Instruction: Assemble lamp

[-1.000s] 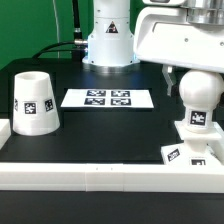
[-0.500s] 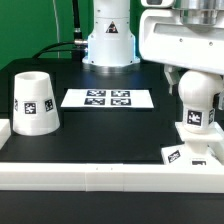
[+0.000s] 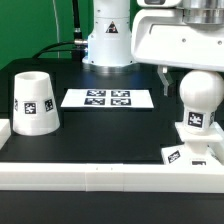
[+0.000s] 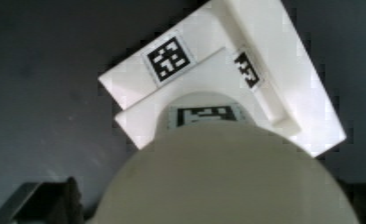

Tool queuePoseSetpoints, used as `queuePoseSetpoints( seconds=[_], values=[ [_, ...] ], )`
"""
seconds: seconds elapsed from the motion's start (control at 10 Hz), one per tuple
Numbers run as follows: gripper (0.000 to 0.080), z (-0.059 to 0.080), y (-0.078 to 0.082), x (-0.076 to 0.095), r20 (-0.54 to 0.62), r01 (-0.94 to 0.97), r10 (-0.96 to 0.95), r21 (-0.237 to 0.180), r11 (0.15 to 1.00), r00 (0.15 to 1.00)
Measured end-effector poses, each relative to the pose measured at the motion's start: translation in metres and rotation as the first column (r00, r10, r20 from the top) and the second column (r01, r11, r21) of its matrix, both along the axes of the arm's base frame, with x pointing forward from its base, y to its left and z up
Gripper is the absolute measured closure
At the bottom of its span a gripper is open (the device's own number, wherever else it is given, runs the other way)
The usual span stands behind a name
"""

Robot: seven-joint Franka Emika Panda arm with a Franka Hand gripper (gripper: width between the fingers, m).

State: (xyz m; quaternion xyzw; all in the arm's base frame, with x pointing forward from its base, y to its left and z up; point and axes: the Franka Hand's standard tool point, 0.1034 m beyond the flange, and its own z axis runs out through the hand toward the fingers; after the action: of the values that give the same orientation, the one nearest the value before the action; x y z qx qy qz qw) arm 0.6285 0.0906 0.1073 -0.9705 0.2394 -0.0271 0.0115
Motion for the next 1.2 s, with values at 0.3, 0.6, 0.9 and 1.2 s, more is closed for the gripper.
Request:
queuePoseSetpoints(
  seconds=[0.3, 0.6, 0.9, 1.2],
  values=[
    [0.0101, 0.0051, 0.0008, 0.0019, 0.005, -0.322, 0.322, -0.019, 0.947, 0.947],
    [0.0101, 0.0049, -0.0004, 0.0018, -0.002, -0.503, 0.503, -0.031, 0.864, 0.864],
    [0.0101, 0.0045, -0.0016, 0.0018, -0.009, -0.666, 0.666, -0.042, 0.745, 0.746],
    [0.0101, 0.004, -0.0029, 0.002, -0.03, -0.829, 0.83, -0.063, 0.555, 0.557]
  ],
)
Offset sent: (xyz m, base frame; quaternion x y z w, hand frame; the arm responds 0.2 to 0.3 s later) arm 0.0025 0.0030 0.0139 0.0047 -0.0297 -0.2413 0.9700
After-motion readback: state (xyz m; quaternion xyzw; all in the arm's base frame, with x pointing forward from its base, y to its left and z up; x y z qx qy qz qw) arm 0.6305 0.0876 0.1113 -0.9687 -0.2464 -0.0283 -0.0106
